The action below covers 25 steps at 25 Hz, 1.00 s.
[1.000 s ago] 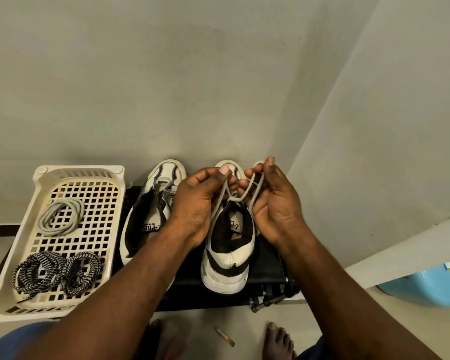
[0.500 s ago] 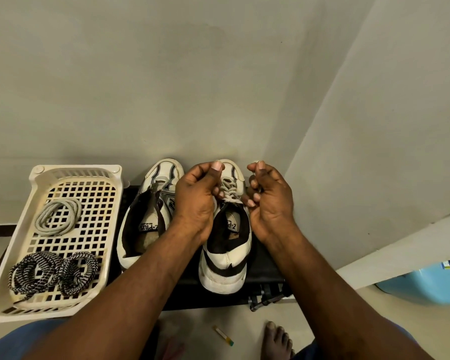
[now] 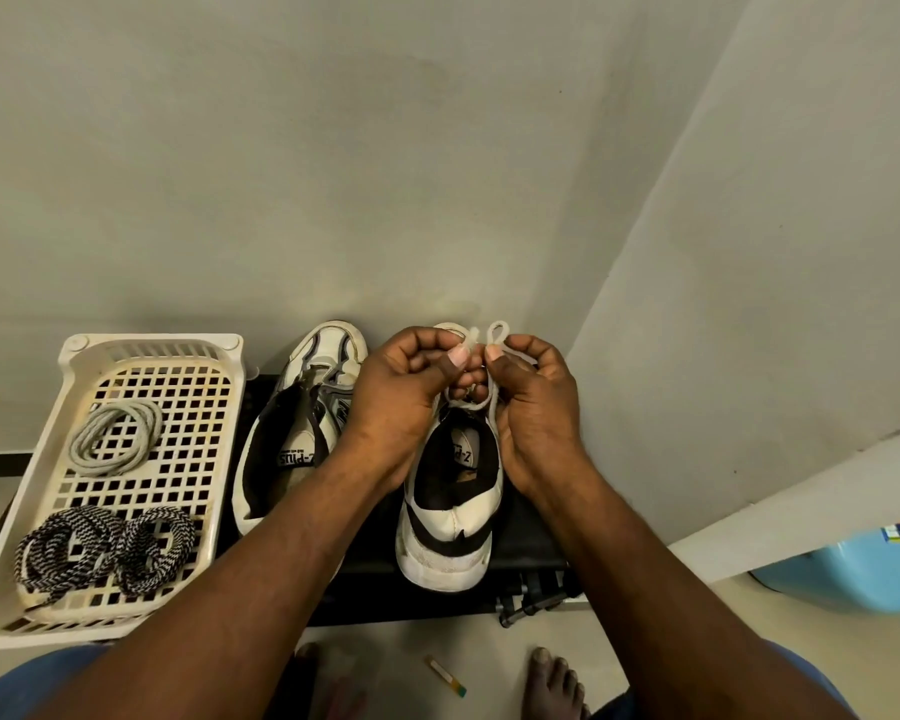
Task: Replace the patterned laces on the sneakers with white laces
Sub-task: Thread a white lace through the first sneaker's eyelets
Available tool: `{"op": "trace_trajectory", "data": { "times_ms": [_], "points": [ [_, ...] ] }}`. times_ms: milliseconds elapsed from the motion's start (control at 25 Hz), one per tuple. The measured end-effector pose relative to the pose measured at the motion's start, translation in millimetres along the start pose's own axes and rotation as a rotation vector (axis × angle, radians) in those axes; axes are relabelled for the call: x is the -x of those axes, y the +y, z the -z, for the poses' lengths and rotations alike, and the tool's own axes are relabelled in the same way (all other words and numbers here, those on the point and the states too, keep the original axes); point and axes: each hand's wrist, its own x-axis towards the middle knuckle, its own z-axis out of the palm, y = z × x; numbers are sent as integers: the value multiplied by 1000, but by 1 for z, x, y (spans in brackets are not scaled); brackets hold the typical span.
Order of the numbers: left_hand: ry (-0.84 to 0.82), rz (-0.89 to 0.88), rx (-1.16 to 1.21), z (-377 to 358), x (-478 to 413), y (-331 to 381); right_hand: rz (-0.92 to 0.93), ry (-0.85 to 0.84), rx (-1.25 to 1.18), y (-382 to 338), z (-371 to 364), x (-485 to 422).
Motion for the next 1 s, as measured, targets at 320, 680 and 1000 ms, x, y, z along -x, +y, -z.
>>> {"op": "trace_trajectory", "data": {
  "times_ms": [320,680,1000],
  "points": [
    [11,9,-107,2,-1,2,126,-119,402,-3,7,1],
    [160,78,-86,3,-1,9,437,-273,714,-10,8,11],
    [61,-300,-880,11,0,12,454,-121,976,-6,12,1]
  ]
}}
